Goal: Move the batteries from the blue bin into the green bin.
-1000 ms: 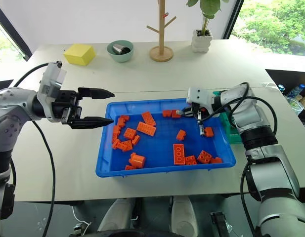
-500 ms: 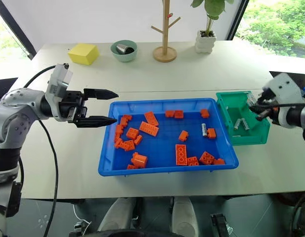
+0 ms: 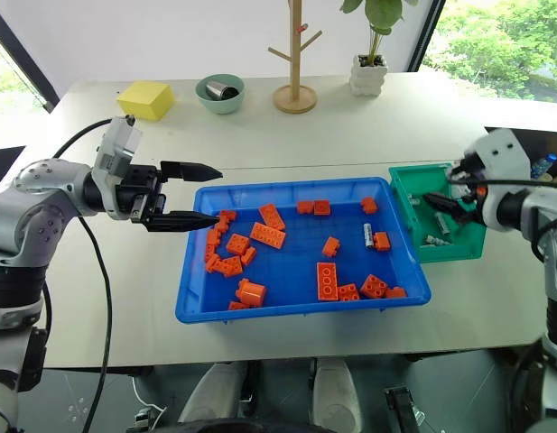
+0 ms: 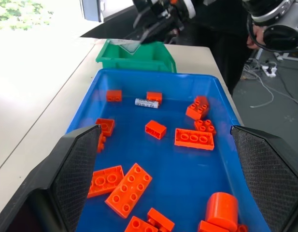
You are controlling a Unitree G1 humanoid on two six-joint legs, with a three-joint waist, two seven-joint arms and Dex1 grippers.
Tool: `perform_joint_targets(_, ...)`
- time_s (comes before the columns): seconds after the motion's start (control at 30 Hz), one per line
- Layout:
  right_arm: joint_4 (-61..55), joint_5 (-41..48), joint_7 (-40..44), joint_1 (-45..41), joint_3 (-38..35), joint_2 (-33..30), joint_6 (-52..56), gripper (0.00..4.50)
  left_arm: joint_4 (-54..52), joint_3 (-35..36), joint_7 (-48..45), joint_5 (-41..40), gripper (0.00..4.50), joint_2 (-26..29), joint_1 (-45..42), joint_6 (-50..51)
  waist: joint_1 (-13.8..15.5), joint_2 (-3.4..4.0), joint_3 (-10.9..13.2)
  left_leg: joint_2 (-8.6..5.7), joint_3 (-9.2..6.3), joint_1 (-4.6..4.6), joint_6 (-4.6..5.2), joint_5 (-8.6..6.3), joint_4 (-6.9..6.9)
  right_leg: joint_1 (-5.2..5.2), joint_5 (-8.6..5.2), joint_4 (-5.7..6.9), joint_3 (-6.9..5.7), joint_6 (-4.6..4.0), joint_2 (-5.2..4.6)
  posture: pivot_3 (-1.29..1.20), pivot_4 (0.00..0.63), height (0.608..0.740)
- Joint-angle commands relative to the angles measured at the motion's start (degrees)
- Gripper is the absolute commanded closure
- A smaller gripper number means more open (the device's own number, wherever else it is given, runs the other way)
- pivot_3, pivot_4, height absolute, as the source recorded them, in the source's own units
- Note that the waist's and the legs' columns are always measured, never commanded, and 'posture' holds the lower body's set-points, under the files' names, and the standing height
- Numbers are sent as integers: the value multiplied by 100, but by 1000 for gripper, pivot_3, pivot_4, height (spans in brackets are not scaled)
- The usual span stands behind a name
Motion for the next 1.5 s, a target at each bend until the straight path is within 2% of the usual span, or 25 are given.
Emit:
perform_joint_targets(0.03,-962,283,-507,-264,174,596,1173,672,-210,161,59,-84,0,40,16,-3,17,0,0,0,-5,-1,0,0,-1,0,0,0,-1,0,1,0,150,702)
perform_joint_targets(0.13,-1378,335,-868,30,580,1187,1564,672,-223,139,99,-76,0,17,36,-4,57,-2,-1,-3,-18,-7,0,0,-3,1,-1,-1,-5,-1,2,0,150,702)
perform_joint_targets(0.3,-1208,283,-1259,233,957,1473,1350,672,-228,108,166,-102,0,-16,-12,25,142,0,0,-17,-11,-16,0,0,8,-2,0,-4,-2,-1,-6,0,150,702)
perform_joint_targets(0.83,-282,262,-1607,584,1470,1326,748,672,-259,216,245,-149,0,42,-12,32,153,-1,-1,-15,-13,-14,1,0,7,2,0,-4,-4,0,-3,0,150,702)
perform_joint_targets(1.27,-1117,377,-2111,178,1808,1445,1741,672,-299,270,290,-170,0,34,106,-51,137,-1,-1,-13,-15,-14,1,0,7,1,0,-4,-4,0,-2,0,150,702)
perform_joint_targets(1.43,-1312,474,-2075,280,1800,1396,1836,672,-278,250,282,-167,0,7,104,-90,137,-1,-1,-13,-15,-14,2,0,7,1,0,-4,-5,0,-1,0,150,702)
perform_joint_targets(1.5,-1332,486,-2076,323,1800,1398,1836,1199,-248,241,267,-155,0,-2,91,-112,136,-1,-1,-13,-15,-13,2,0,7,1,0,-4,-4,0,-2,0,150,702)
